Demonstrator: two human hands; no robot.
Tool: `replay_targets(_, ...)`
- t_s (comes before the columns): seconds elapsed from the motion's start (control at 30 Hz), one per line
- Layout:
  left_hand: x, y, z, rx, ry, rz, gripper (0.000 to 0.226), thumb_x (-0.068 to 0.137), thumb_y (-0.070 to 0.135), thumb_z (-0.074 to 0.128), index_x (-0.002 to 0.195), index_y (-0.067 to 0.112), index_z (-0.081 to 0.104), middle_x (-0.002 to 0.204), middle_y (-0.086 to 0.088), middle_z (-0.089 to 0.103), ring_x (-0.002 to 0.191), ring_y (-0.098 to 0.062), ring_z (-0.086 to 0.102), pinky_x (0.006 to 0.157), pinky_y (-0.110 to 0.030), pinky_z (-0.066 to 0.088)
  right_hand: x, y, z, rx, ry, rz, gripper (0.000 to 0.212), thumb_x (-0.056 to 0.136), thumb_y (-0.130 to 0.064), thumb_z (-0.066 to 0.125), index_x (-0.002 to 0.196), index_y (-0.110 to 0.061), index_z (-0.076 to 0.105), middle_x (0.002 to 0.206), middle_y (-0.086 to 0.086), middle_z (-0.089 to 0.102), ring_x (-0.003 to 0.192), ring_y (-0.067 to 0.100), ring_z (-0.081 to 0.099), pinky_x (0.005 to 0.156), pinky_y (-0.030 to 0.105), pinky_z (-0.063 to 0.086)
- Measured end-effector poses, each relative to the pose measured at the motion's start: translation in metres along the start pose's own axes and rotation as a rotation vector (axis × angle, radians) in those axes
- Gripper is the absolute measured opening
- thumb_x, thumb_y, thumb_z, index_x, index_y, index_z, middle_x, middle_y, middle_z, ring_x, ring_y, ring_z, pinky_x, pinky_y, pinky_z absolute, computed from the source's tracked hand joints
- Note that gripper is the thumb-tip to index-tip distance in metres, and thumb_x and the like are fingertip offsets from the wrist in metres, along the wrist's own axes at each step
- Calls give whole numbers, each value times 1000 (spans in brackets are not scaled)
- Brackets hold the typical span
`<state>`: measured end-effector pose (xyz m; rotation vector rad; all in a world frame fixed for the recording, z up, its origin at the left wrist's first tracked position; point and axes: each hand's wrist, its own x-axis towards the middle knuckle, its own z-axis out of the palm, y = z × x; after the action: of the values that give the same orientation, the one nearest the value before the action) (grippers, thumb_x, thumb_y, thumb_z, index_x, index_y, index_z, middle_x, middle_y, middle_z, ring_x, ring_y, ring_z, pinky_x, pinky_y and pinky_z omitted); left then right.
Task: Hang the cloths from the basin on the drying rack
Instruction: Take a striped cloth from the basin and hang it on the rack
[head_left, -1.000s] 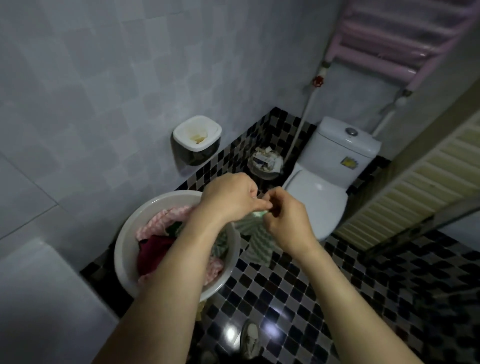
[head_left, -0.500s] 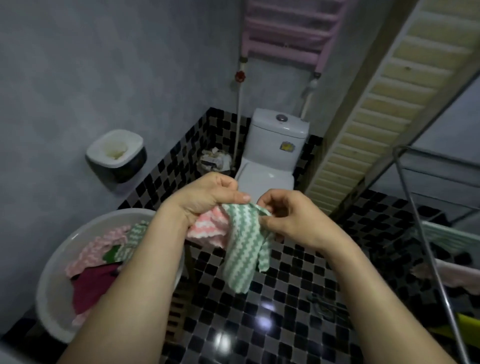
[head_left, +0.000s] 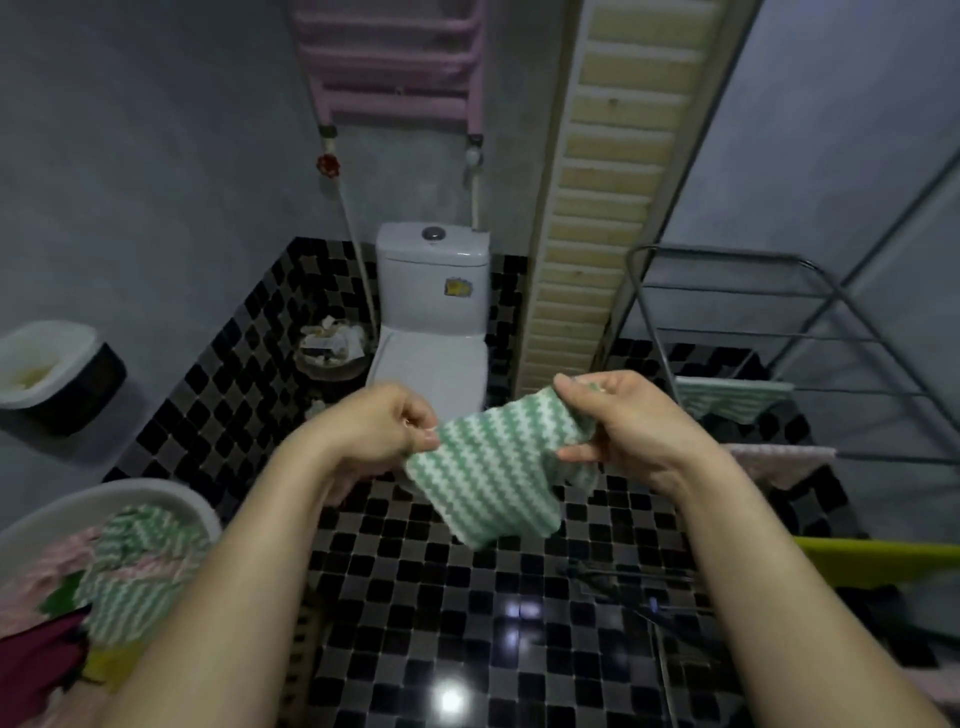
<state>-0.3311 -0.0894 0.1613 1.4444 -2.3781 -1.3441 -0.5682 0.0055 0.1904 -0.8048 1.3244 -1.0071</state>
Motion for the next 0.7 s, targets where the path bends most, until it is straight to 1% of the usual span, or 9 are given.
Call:
replay_targets(0.07,8,17,15,-20,105,61,27,94,16,60,68,14,63,52,8,49,48,-7,42,54,-25,35,-2,2,-16,-36,68,-38,29,96,-29,57,93,-5,73,88,9,75,80,16,72,58,23,58)
replay_targets(0.17,25,35,27,-437,152,101,29,97,8,53,68,12,55,62,-4,46,57,-13,42,53,-24,39,-6,-3,-49,-116,138,-96,28,97,-29,56,94,-9,74,92,5,76,88,15,72,69,27,60)
replay_targets(0.23,35,43,31,-553,154,123,27,96,9,55,70,12,57,64,-2,53,57,-11,49,57,-23,41,-9,-9,-66,-454,180,-212,29,97,-31,55,81,-14,73,77,-5,73,77,4,68,69,24,56)
replay_targets(0.3,47,54,36,-493,113,137,21,95,14,59,74,11,60,59,4,55,50,-7,48,53,-22,40,-5,-16,-80,-873,261,-337,37,97,-33,53,64,-20,62,56,-13,58,59,-3,55,58,15,41)
replay_targets(0.37,54,65,38,-445,88,147,19,92,18,64,75,10,63,53,6,52,45,-8,43,48,-19,38,1,-21,-90,-971,343,-400,34,97,-34,54,65,-26,62,58,-15,58,62,-2,54,56,17,37)
replay_targets(0.43,69,73,36,-470,73,138,17,88,14,68,73,8,63,44,9,48,37,-6,38,41,-18,35,13,-24,-108,-897,432,-412,27,95,-33,57,77,-20,72,71,-6,69,72,11,63,62,28,47)
replay_targets(0.53,92,83,30,-496,-4,153,13,85,9,70,74,7,64,44,3,44,35,-10,34,39,-19,28,27,-30,-128,-478,417,-293,22,93,-28,62,90,-10,75,81,6,70,75,18,67,58,30,57)
replay_targets(0.6,115,91,22,-407,19,211,11,86,10,70,76,10,65,53,-1,54,44,-13,44,46,-24,36,36,-36,-139,-226,411,-230,20,92,-22,62,93,-6,74,81,5,68,76,12,65,57,24,57)
replay_targets(0.7,153,105,13,-394,93,299,10,88,17,68,79,18,66,73,3,68,66,-11,59,68,-29,49,51,-49,-153,-45,443,-230,20,93,-21,59,84,-9,73,73,0,72,72,10,69,63,23,60)
